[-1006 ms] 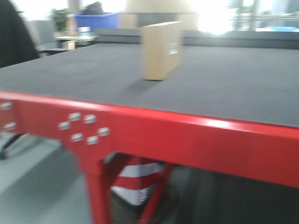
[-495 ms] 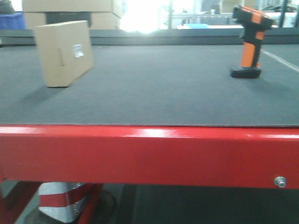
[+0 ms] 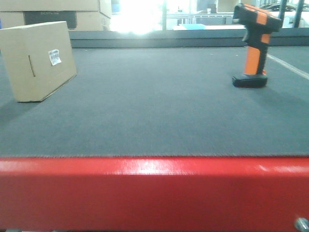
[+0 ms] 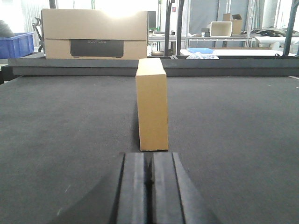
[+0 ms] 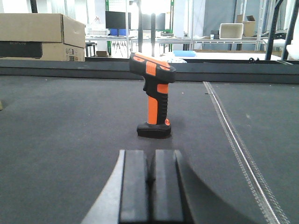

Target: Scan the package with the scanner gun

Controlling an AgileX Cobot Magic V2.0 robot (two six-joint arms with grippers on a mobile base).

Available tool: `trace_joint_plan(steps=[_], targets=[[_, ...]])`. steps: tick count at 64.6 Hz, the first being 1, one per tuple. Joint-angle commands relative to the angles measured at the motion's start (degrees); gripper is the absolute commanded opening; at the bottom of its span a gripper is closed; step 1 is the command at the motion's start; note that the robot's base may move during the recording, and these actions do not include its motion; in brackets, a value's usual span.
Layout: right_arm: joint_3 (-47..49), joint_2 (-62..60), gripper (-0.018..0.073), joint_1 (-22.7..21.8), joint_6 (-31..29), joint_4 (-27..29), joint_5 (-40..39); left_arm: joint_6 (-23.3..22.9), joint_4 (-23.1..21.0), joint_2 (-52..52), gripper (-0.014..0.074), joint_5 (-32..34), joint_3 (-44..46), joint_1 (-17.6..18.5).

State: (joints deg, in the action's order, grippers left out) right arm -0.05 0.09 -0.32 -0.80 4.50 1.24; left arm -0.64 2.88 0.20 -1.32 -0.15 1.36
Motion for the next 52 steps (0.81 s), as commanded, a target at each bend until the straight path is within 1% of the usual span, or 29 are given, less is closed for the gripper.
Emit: trace_joint_plan(steps=[1,52], targets=[[0.05,-0.09,-0.0160,-0.18,-0.24,0.06,-0.86,0.20,-0.13,-0.20,-0.0111,0.97,0.15,-0.08],[0.05,-0.09,-0.0160,-0.18,-0.24,0.06,-0.86,0.20,-0.13,-0.20,-0.0111,0.97,0.15,-0.08]])
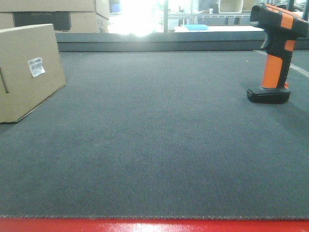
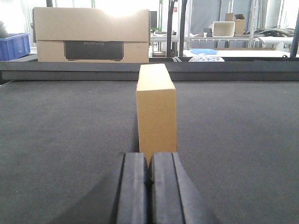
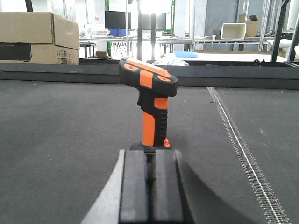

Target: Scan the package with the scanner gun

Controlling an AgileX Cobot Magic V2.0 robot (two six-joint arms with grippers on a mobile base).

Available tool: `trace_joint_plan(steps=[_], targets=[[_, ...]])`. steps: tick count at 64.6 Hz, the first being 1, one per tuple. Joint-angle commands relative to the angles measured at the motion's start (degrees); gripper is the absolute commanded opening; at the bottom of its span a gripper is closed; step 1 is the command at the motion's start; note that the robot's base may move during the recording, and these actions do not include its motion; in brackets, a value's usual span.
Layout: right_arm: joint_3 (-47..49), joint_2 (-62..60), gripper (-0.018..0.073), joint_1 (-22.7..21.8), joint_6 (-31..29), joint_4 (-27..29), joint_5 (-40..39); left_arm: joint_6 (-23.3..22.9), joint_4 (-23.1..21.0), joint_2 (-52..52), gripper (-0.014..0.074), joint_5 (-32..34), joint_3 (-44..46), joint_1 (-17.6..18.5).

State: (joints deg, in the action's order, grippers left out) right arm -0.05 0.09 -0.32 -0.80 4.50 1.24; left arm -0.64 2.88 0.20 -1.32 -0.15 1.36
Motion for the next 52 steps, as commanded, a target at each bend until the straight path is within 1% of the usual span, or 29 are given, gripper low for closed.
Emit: trace_joint_plan(steps=[1,52], targets=[[0.05,-0.09,-0.0160,-0.18,-0.24,0.06,-0.86,0.20,-0.13,-0.20,-0.0111,0.97,0.15,-0.08],[0.05,-0.09,-0.0160,-0.18,-0.24,0.06,-0.86,0.20,-0.13,-0.20,-0.0111,0.97,0.15,-0.08]])
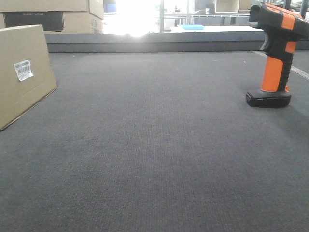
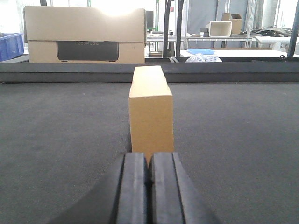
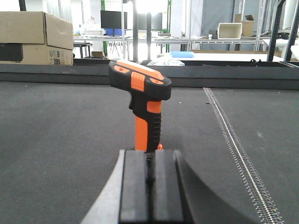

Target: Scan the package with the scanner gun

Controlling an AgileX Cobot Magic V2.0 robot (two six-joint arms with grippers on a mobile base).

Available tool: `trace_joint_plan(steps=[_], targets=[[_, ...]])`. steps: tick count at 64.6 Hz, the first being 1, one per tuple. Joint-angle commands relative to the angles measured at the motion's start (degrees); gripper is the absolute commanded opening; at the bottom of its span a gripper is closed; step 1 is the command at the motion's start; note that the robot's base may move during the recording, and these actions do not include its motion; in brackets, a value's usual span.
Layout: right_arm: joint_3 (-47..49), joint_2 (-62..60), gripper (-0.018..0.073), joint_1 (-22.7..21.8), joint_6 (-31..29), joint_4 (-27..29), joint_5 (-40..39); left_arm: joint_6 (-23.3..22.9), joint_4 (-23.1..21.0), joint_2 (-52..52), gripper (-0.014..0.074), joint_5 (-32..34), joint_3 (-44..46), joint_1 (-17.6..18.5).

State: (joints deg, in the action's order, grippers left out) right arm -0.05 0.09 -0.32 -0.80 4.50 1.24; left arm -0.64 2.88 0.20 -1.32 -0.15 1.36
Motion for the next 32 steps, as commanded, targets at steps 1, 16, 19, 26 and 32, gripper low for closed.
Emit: trace_joint_plan(steps=[1,16,19,26,32], targets=[[0.05,-0.09,-0.0160,-0.18,-0.24,0.06,-0.86,0.20,-0.13,-0.20,-0.0111,0.97,0.15,-0.08],[0.05,-0.09,-0.0160,-0.18,-0.24,0.06,-0.86,0.20,-0.13,-0.20,-0.0111,0.97,0.15,-0.08],[0.05,-0.09,-0.0160,-0.18,-0.24,0.06,-0.86,0.20,-0.13,-0.20,-0.0111,0.97,0.15,-0.08],[0.05,-0.09,-0.0160,-0.18,-0.24,0.06,-0.86,0.20,-0.13,-0.20,-0.0111,0.97,0.15,-0.08],[0.05,-0.09,-0.0160,-0.18,-0.24,0.06,-0.86,0.20,-0.13,-0.20,-0.0111,0.97,0.15,-0.08]])
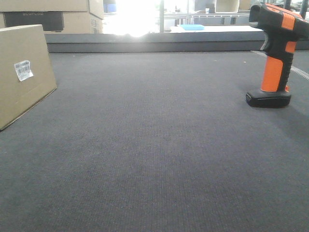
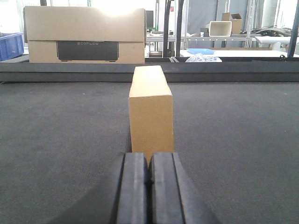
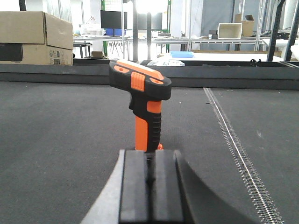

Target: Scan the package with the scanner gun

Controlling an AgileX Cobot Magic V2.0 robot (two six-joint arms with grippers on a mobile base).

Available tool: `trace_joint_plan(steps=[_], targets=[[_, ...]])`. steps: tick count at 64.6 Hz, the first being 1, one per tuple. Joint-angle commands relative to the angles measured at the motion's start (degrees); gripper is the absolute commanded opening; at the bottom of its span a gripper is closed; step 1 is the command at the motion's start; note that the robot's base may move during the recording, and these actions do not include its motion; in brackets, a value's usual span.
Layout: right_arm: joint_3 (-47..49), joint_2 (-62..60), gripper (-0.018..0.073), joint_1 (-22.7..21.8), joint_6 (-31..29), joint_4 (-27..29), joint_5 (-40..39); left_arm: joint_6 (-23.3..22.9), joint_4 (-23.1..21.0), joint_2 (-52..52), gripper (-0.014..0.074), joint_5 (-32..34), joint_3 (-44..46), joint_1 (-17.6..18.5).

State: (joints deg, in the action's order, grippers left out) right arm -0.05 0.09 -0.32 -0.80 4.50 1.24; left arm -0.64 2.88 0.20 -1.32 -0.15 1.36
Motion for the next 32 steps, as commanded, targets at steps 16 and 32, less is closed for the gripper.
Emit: trace_joint_plan(steps=[16,32], targets=[[0.05,-0.09,-0.0160,-0.18,-0.24,0.06,-0.86,0.20,-0.68,-0.20,-0.0111,4.11,1.08,-0.08],[0.05,-0.09,-0.0160,-0.18,-0.24,0.06,-0.86,0.20,-0.49,5.27,-0.0111,-16.76,18.00,-0.08]])
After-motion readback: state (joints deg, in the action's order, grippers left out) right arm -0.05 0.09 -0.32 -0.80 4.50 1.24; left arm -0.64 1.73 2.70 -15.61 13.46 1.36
